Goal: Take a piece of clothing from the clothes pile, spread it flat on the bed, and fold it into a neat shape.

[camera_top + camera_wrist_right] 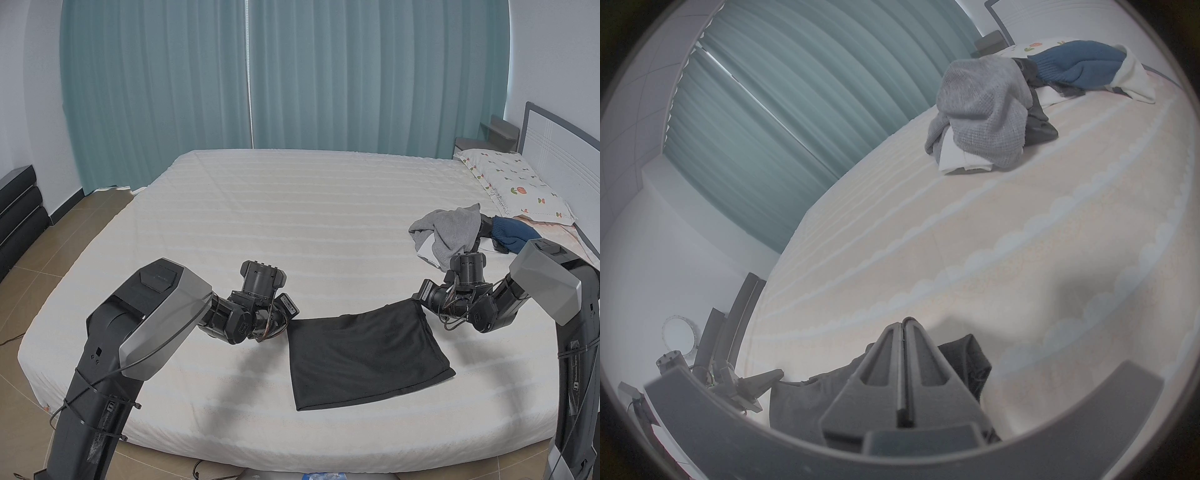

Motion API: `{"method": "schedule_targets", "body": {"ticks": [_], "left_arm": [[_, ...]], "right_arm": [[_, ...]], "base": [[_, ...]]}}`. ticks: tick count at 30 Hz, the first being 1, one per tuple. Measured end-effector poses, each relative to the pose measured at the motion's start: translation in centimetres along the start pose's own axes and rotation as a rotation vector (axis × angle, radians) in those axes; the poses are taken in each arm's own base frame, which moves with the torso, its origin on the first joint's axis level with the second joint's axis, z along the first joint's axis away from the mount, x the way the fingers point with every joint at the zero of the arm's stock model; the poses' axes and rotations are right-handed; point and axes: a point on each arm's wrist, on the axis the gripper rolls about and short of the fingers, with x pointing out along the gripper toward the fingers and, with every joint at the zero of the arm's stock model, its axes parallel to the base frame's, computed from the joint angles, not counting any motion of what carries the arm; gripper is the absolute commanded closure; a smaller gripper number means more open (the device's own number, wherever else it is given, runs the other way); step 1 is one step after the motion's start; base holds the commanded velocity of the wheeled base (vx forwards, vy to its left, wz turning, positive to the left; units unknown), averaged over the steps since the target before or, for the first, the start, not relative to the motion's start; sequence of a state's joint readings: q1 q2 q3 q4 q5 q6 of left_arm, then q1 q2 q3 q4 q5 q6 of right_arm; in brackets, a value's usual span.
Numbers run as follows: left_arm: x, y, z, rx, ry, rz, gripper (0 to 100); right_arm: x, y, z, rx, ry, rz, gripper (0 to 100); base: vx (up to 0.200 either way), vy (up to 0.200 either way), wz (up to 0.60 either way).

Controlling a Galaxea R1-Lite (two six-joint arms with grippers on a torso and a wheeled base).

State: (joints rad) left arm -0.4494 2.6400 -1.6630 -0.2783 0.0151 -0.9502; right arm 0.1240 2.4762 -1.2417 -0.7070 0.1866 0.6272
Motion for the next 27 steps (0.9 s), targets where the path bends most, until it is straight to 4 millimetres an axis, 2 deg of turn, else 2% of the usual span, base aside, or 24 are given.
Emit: {"method": "schedule_targets", "body": {"ticks": [15,16,17,18,27], "left_arm": [[0.0,0.0,-0.3,0.007,0.010,0.001,100],[0.0,0.0,-0.3,0.007,0.012,0.000,100],[0.0,0.0,-0.3,0.007,0.013,-0.001,100],[0.0,0.0,-0.3,0.006,0.013,-0.002,0],[-0.2,-0.2,-0.1,0.000,0.011,-0.015,0]], "right_arm": [[0.4,-1.3,-0.2,0.013,0.006,-0.028,100],[0.5,-1.3,-0.3,0.012,0.009,-0.029,0],[0.5,-1.3,-0.4,0.012,0.011,-0.028,0],[0.6,-1.3,-0.5,0.011,0.013,-0.028,0],[0.4,-1.1,-0.6,0.016,0.017,-0.019,0]], "base": [[0.000,0.000,0.00],[0.000,0.000,0.00],[0.000,0.000,0.00],[0.000,0.000,0.00],[0.000,0.000,0.00]]}}
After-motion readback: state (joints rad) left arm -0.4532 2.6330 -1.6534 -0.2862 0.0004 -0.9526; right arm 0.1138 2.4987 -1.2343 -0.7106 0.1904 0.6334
